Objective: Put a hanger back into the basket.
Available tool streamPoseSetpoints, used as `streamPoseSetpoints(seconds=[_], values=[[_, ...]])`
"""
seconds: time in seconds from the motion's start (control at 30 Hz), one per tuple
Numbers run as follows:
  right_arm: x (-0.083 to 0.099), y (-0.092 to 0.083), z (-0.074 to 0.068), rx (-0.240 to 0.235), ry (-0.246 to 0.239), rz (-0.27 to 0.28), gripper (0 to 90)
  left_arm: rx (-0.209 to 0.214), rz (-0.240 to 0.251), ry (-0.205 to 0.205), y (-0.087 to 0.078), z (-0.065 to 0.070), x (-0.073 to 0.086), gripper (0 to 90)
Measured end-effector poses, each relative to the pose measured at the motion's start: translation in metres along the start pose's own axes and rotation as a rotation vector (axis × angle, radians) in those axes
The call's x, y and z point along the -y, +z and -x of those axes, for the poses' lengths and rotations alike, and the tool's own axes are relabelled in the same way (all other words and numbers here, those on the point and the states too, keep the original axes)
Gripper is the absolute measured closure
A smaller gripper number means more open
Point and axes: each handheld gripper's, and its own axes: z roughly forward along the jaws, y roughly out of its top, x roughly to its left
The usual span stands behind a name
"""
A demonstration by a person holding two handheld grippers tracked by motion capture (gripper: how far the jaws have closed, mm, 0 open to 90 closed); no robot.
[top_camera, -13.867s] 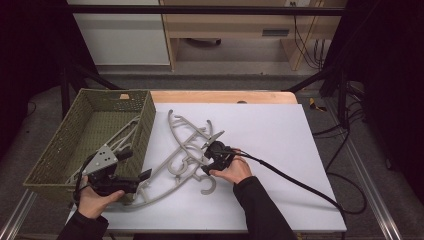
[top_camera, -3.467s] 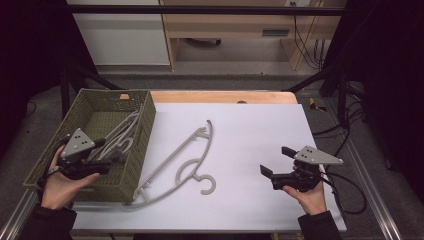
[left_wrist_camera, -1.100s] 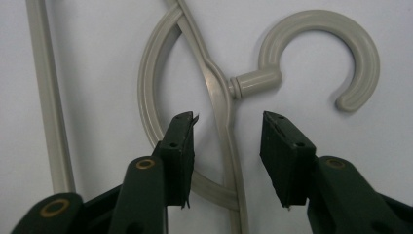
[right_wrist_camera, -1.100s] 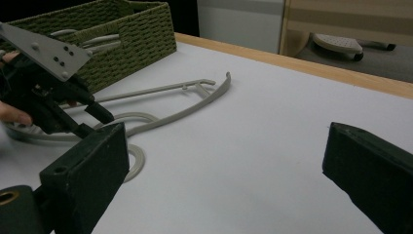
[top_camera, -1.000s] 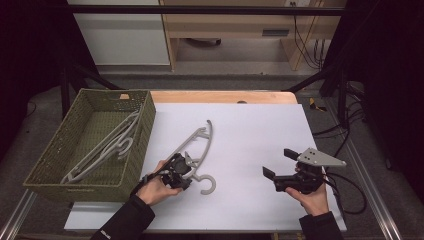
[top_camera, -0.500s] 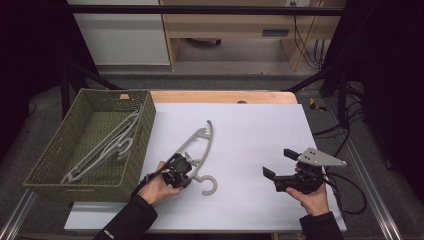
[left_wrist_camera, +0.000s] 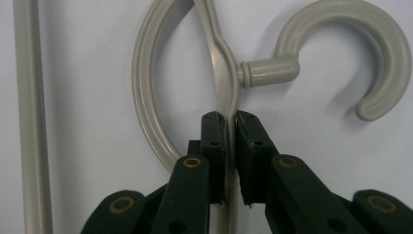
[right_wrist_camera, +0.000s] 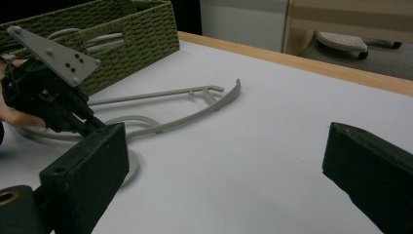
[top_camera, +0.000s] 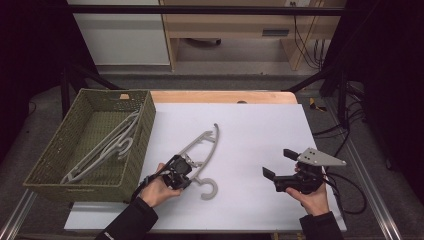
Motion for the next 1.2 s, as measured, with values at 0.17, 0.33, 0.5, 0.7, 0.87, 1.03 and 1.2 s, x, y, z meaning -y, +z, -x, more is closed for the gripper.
streamPoseSetpoints(seconds=[0.17,0.33,0.5,0.7,0.87,1.03,1.2], values=[[0.0,-0.001,0.0,0.001,0.002,0.004,3.7,0.012,0.043,0.013,-0.007,0.004,0.004,82.6],[0.0,-0.004,0.001,0.001,0.007,0.008,3.7,0.031,0.109,0.015,-0.025,0.007,0.007,82.6],[0.0,-0.005,0.002,0.003,0.005,0.009,3.7,0.053,0.155,0.033,-0.04,0.011,0.008,82.6],[0.0,-0.006,0.002,0.005,0.006,0.013,3.8,0.075,0.204,0.076,-0.06,0.021,0.008,82.7],[0.0,-0.006,0.003,0.006,0.004,0.013,3.9,0.082,0.239,0.099,-0.076,0.03,0.007,82.7],[0.0,-0.005,0.003,0.005,0.003,0.009,3.8,0.086,0.269,0.107,-0.09,0.031,0.005,82.7],[0.0,-0.004,0.002,0.004,0.005,0.008,3.8,0.084,0.298,0.112,-0.112,0.031,0.003,82.7]])
